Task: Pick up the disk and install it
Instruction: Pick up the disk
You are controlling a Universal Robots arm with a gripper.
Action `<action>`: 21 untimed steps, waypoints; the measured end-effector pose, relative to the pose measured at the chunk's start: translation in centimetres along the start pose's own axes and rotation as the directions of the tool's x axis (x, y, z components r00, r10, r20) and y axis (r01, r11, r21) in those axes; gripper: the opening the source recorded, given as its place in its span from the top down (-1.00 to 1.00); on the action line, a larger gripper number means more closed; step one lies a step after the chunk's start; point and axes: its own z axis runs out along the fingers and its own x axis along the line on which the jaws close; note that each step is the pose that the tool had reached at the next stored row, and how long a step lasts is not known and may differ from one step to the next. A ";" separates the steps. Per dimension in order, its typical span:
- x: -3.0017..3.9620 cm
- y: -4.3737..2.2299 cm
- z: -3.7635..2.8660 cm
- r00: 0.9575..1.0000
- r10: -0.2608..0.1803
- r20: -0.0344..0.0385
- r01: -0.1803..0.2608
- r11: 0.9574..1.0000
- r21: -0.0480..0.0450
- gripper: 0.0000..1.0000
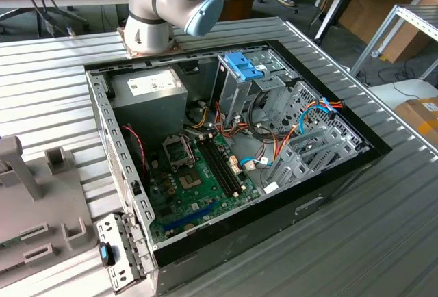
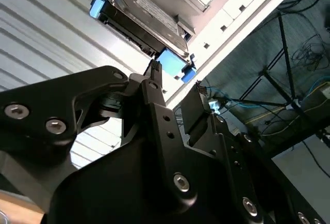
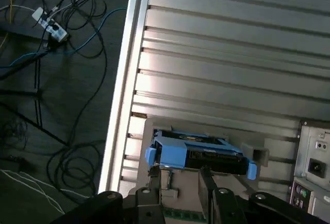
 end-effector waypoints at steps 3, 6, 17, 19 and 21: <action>0.00 0.00 0.03 0.993 -0.120 -0.001 0.120 0.993 0.000 0.16; 0.00 0.00 0.05 0.978 -0.210 -0.002 0.210 0.978 0.001 0.16; 0.00 0.00 0.19 0.871 -0.491 -0.007 0.491 0.871 0.002 0.16; 0.00 0.00 0.19 0.871 -0.491 -0.007 0.491 0.871 0.002 0.16; 0.00 -0.01 0.19 0.871 -0.491 -0.007 0.491 0.871 0.002 0.16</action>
